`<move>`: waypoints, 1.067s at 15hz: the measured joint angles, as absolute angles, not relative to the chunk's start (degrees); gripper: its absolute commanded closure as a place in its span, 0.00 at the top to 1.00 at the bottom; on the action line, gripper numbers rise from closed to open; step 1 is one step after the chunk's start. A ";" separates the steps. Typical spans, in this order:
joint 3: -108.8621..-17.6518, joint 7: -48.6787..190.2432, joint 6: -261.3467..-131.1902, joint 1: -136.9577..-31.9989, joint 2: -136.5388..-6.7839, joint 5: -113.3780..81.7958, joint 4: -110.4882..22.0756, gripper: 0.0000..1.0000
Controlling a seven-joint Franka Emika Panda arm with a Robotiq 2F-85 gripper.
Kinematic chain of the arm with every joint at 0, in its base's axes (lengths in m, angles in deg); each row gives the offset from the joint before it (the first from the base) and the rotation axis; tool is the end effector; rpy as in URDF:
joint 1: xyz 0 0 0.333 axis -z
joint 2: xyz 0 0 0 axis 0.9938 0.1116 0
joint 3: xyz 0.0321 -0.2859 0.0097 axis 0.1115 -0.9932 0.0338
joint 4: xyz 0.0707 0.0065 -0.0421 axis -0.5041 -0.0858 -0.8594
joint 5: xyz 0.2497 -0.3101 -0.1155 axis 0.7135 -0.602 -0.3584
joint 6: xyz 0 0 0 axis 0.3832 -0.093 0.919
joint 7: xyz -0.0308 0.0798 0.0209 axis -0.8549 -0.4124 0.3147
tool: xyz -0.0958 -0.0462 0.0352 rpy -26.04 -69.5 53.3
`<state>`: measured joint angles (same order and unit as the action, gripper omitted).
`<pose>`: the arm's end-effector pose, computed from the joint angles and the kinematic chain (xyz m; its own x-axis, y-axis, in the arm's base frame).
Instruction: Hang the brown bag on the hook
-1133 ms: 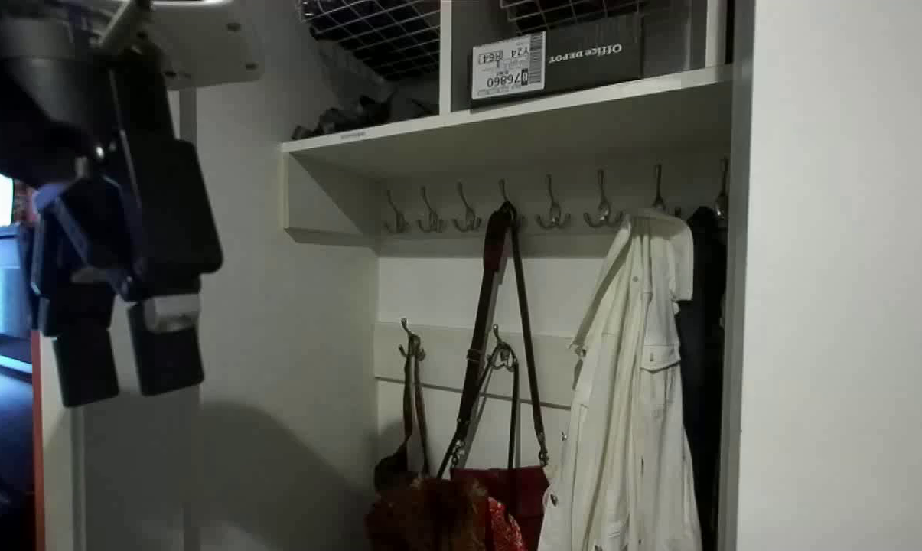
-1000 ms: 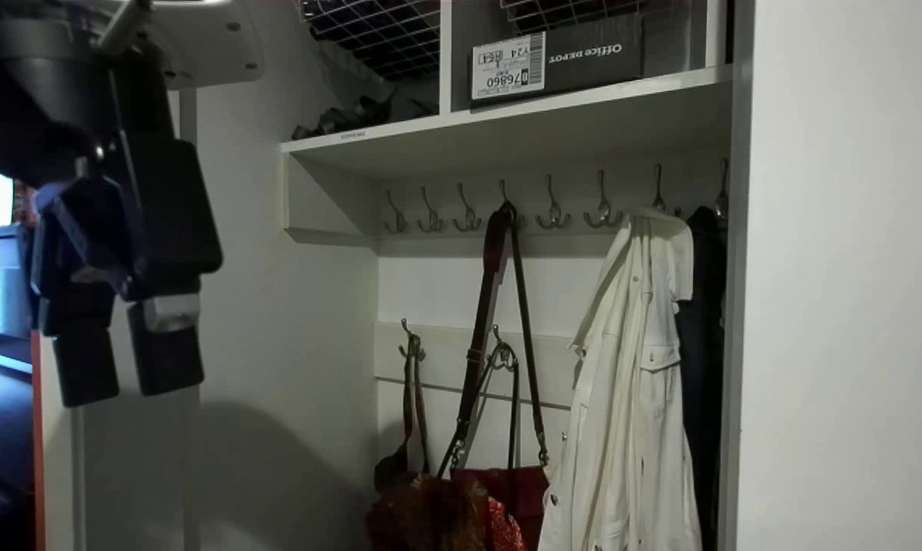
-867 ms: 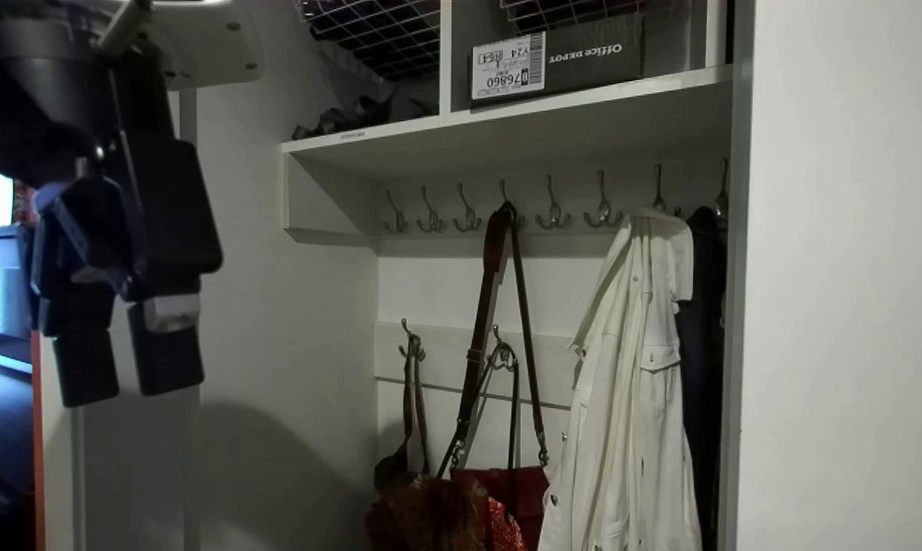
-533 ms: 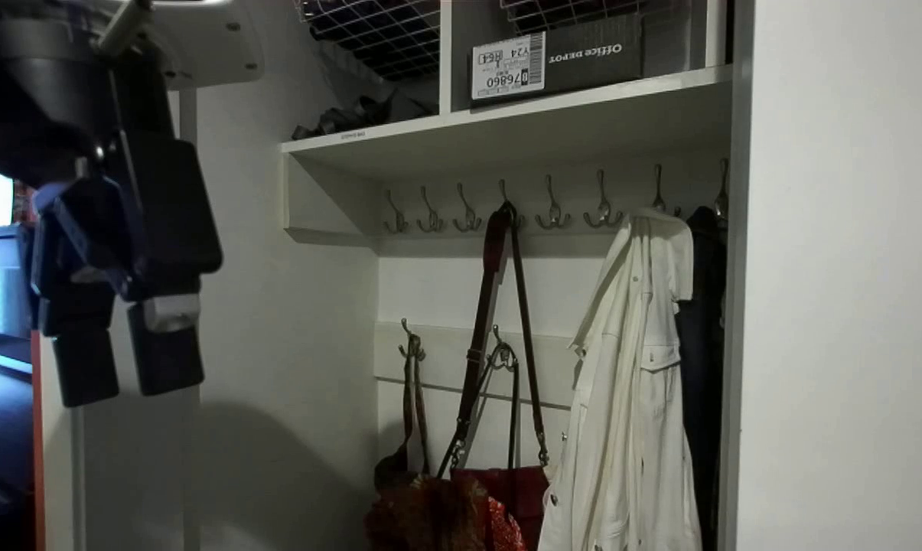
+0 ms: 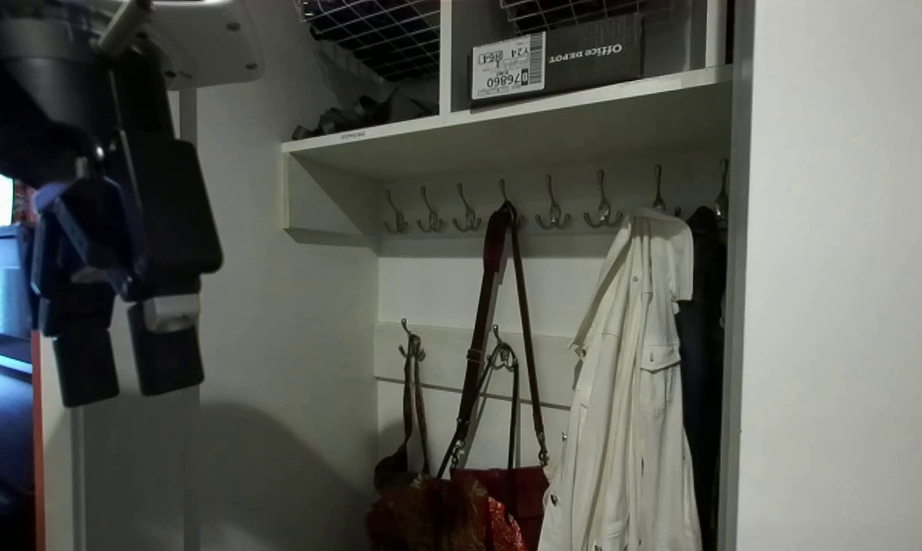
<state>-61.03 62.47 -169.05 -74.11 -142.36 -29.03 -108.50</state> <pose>0.3167 -0.0846 0.4591 0.9975 -0.0384 0.0591 -0.0521 -0.9661 0.2527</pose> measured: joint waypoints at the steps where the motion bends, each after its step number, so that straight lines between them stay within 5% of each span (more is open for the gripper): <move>1: -61.03 62.46 -169.05 -74.11 -142.36 -29.03 -108.50 1.00; 10: -62.52 61.89 -170.24 -74.38 -140.84 -29.04 -108.45 1.00; 16: -68.65 49.88 -184.77 -75.79 -127.85 -31.20 -102.95 1.00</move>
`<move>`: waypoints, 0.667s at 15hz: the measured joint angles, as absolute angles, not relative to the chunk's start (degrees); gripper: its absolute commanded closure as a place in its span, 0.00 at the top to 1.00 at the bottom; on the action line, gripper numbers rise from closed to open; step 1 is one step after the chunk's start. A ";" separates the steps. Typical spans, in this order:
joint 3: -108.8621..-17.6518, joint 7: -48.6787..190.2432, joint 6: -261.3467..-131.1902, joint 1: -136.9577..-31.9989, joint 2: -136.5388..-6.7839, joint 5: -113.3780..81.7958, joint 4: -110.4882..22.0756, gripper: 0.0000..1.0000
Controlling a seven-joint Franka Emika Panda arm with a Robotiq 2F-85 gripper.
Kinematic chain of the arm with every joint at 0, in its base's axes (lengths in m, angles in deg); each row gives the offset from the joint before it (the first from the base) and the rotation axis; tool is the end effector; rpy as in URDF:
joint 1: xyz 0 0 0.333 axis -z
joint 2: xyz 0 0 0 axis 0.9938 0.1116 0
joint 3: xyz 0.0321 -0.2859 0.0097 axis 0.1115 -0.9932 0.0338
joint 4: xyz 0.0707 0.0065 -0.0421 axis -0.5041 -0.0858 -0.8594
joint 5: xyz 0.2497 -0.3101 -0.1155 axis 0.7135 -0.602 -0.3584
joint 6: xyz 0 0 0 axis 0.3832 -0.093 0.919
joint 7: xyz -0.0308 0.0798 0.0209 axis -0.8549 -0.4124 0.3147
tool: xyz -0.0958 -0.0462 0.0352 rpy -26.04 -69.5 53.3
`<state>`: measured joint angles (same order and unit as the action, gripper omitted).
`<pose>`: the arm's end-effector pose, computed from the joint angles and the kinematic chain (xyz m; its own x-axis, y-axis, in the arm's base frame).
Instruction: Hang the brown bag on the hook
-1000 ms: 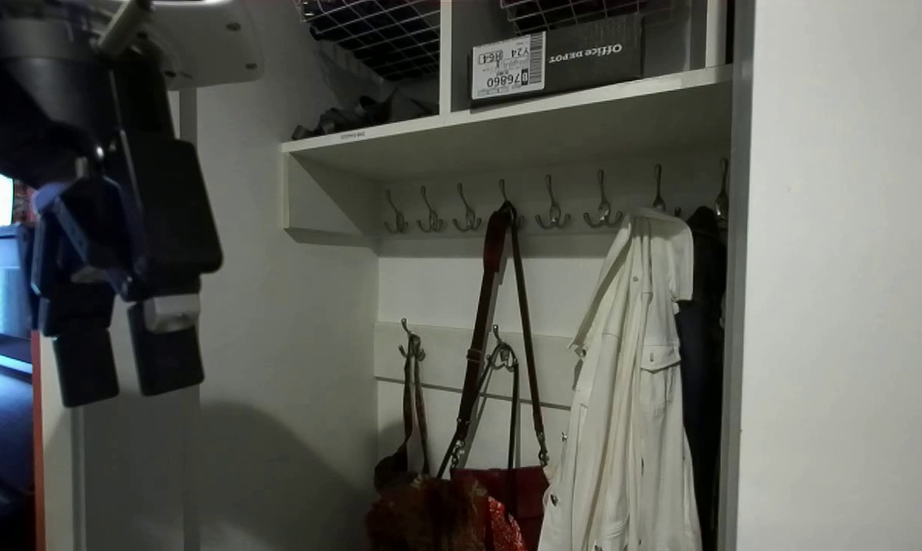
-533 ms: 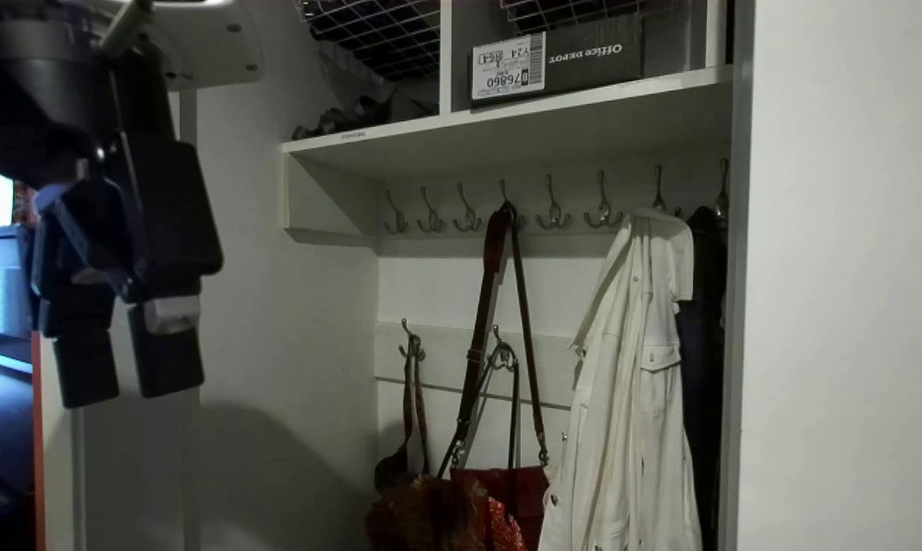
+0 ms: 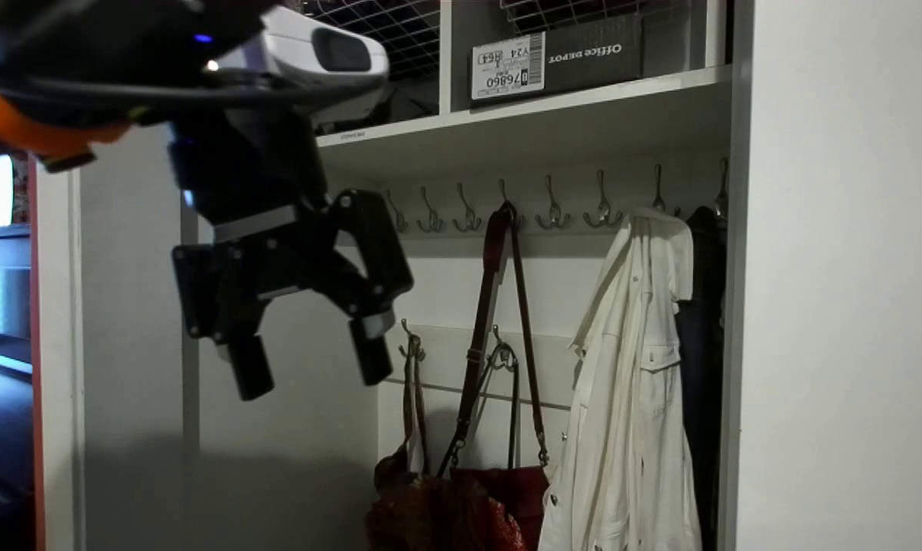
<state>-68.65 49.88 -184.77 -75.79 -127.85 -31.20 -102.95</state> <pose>0.3777 -0.1280 0.4408 0.9768 0.1736 0.1252 0.1406 -0.9614 0.2366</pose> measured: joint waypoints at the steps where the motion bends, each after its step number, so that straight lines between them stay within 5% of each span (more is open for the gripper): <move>1: -69.10 47.72 -186.31 -76.61 -125.15 -31.20 -101.11 1.00; 10: -69.69 39.78 -189.95 -84.04 -104.42 -21.19 -82.66 1.00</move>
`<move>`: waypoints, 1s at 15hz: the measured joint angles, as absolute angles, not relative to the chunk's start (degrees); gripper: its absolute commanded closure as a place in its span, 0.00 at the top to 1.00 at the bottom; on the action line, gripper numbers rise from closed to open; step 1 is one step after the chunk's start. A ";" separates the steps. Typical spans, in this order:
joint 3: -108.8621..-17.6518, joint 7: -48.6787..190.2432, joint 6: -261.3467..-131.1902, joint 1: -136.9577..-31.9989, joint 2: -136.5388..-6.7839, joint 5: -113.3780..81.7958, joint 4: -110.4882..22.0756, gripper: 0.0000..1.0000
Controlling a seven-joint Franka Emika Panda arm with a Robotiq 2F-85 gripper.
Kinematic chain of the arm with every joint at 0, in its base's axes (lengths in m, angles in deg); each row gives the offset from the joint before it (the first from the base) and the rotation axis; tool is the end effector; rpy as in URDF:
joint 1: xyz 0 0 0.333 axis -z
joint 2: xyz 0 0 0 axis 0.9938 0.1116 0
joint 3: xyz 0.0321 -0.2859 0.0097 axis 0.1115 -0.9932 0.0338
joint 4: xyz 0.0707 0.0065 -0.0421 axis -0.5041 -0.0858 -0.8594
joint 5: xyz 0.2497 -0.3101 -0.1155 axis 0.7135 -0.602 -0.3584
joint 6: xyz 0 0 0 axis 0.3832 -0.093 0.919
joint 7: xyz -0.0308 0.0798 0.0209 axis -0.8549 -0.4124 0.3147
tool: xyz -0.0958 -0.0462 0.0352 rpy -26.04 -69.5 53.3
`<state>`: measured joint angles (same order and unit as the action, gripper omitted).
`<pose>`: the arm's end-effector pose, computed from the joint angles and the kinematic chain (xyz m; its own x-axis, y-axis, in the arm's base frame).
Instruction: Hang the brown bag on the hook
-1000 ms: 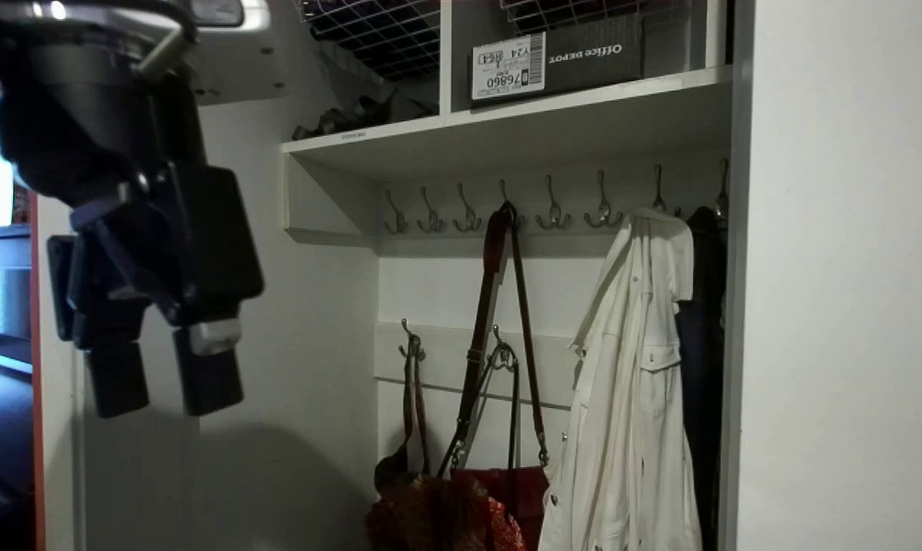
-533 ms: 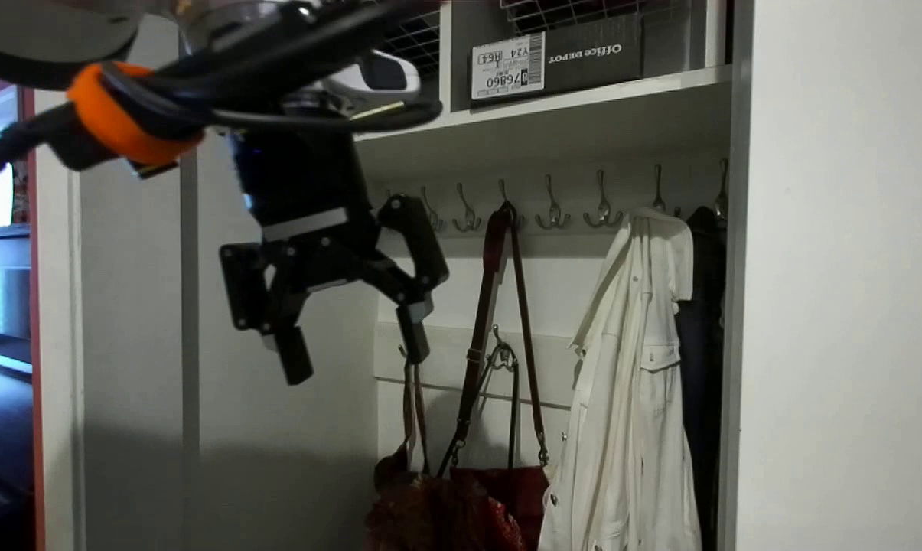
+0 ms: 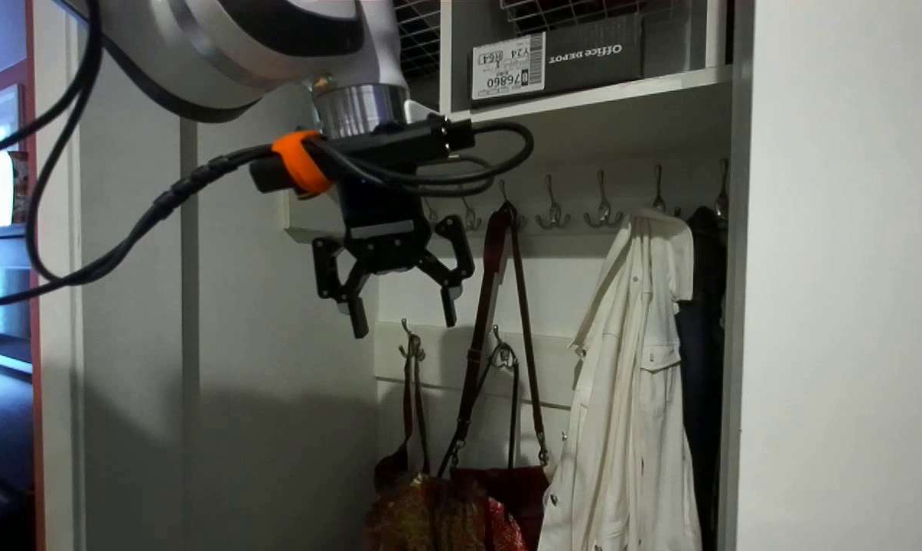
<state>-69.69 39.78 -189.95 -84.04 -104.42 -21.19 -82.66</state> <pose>0.5057 -0.0958 0.4481 0.9149 0.3661 0.1704 0.3374 -0.9249 0.1752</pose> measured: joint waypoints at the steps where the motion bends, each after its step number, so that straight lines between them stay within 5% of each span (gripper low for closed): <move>1: -69.47 39.25 -189.96 -84.61 -102.40 -19.65 -80.67 1.00; 15: -66.01 38.78 -191.02 -84.90 -90.47 -15.25 -70.48 1.00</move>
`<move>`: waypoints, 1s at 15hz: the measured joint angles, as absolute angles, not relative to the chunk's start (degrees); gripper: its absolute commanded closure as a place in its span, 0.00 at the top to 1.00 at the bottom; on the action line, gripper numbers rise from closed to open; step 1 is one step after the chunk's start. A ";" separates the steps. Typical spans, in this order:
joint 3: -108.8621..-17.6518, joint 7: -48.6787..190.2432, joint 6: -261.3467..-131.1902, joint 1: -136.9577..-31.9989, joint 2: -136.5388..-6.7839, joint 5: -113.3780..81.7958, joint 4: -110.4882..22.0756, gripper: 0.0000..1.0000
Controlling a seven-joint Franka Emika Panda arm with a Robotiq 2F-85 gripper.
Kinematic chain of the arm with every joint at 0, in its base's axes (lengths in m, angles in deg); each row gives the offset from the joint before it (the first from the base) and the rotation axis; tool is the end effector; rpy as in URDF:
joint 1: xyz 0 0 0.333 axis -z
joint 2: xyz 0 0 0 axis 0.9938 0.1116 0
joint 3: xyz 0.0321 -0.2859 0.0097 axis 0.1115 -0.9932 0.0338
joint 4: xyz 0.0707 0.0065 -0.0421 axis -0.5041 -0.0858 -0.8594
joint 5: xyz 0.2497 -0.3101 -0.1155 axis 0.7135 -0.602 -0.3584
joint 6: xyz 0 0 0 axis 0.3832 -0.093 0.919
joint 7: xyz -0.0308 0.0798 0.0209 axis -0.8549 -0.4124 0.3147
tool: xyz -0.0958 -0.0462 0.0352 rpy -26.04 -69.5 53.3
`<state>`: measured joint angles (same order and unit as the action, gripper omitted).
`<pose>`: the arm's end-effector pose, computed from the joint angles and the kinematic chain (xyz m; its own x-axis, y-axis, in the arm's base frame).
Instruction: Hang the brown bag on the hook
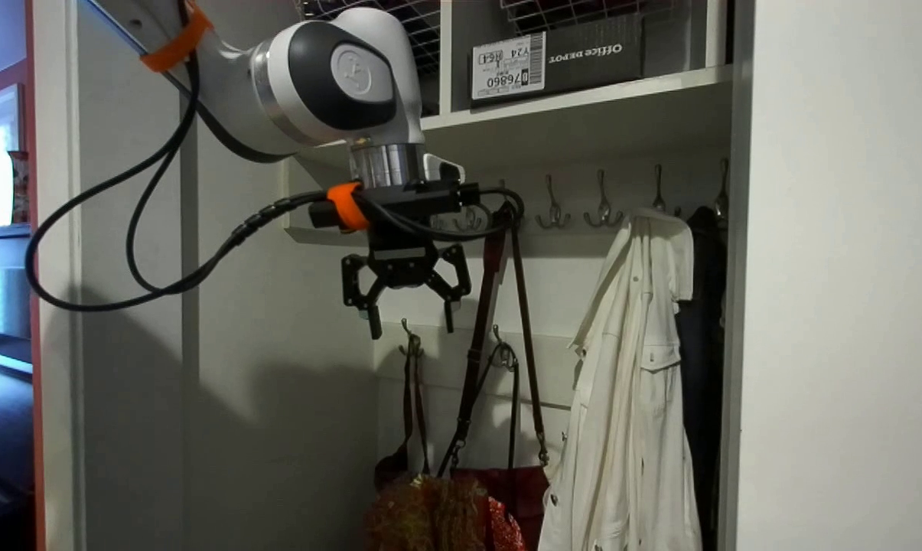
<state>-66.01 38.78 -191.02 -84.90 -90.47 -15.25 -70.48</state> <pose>0.5793 -0.0565 0.4281 0.8979 0.3998 0.1839 0.3805 -0.9153 0.1320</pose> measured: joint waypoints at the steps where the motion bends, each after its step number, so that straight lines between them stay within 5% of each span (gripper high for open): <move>1: -65.80 39.16 -192.83 -84.83 -89.48 -14.06 -70.45 1.00; 15: -58.17 58.90 -218.52 -85.99 -63.66 -11.54 -53.82 1.00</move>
